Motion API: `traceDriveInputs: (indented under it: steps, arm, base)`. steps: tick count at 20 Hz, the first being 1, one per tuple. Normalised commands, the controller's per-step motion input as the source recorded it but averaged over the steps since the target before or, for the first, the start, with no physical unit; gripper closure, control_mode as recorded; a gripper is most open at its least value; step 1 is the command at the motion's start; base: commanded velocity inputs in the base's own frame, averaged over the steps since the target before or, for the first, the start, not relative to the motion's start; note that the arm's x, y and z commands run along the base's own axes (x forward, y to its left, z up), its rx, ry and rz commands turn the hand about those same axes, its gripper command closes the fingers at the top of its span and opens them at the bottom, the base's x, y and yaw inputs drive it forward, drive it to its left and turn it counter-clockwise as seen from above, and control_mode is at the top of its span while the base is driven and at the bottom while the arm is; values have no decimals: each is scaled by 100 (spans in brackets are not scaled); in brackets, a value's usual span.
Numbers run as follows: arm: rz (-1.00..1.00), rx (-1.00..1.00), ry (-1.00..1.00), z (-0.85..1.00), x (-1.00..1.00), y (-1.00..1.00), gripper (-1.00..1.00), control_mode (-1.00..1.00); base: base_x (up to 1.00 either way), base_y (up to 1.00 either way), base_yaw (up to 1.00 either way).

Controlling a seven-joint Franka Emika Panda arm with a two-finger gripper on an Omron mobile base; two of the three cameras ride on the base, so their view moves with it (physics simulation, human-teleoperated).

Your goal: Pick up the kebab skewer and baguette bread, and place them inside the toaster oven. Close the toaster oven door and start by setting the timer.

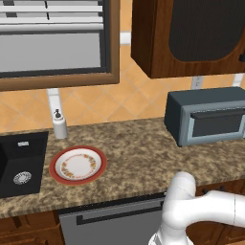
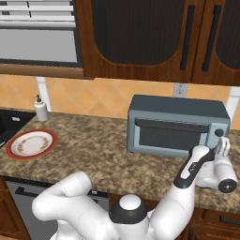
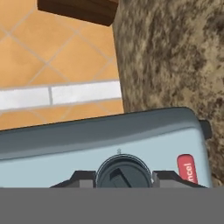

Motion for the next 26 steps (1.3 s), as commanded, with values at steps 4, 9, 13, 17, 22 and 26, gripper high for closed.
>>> traceDriveInputs:
  steps: [4, 9, 13, 17, 22, 26]
  arm:
    - [0, 17, 0, 25, 0, 0, 100, -100]
    - [0, 17, 0, 24, 0, 0, 100, -100]
    - [0, 19, 0, 27, 0, 0, 100, -100]
    - [0, 21, 0, 30, 1, 0, 100, -100]
    - [0, 22, 0, 34, 0, 0, 100, -100]
    - [0, 22, 0, 31, 3, 0, 100, -100]
  base:
    - [0, 0, 0]
    - [0, 0, 0]
    - [0, 0, 0]
    - [0, 0, 0]
    - [0, 0, 0]
    - [0, 0, 0]
